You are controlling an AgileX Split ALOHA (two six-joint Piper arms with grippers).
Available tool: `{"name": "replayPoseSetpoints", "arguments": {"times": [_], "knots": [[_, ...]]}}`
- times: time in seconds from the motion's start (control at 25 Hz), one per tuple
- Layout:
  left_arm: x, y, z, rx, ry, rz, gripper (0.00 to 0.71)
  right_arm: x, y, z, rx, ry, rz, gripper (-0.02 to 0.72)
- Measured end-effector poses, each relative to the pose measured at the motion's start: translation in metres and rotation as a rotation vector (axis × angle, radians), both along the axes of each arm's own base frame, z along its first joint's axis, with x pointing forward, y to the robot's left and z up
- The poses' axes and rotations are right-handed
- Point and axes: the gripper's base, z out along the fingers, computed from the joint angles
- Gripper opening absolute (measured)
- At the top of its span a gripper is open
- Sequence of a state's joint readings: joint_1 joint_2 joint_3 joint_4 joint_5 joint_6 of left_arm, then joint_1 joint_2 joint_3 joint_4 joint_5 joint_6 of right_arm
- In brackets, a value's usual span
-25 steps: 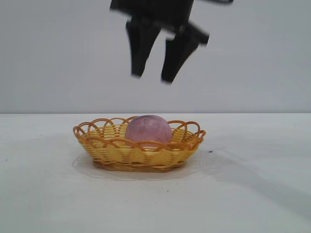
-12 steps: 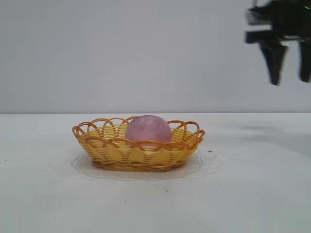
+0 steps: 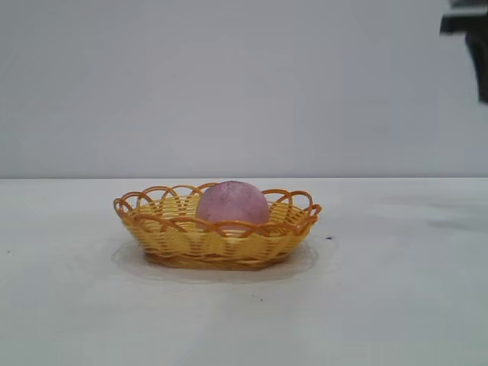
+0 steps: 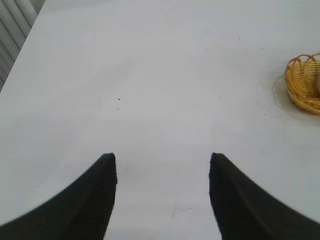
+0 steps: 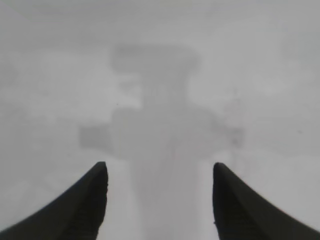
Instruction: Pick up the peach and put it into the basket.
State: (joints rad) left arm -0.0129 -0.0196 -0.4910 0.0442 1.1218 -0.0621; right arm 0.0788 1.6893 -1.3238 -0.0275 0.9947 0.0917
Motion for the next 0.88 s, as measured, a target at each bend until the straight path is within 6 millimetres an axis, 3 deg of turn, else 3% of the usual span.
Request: {"name": "replayPoseSetpoints", "arguments": {"times": [0.12,0.28,0.6,0.88], "knots": [[0.0,0.0,0.0,0.0,0.0,0.0,0.358,-0.056,-0.004,0.008,0.008,-0.026,-0.001,0.391],[0.0,0.0,0.0,0.0,0.0,0.0,0.358,-0.116,-0.008,0.001,0.017,0.032,-0.006,0.391],[0.0,0.0,0.0,0.0,0.0,0.0,0.358,-0.205,-0.012,-0.008,0.047,0.095,-0.015,0.391],[0.0,0.0,0.0,0.0,0.0,0.0,0.358,-0.263,-0.016,-0.011,0.062,-0.056,-0.01,0.391]]}}
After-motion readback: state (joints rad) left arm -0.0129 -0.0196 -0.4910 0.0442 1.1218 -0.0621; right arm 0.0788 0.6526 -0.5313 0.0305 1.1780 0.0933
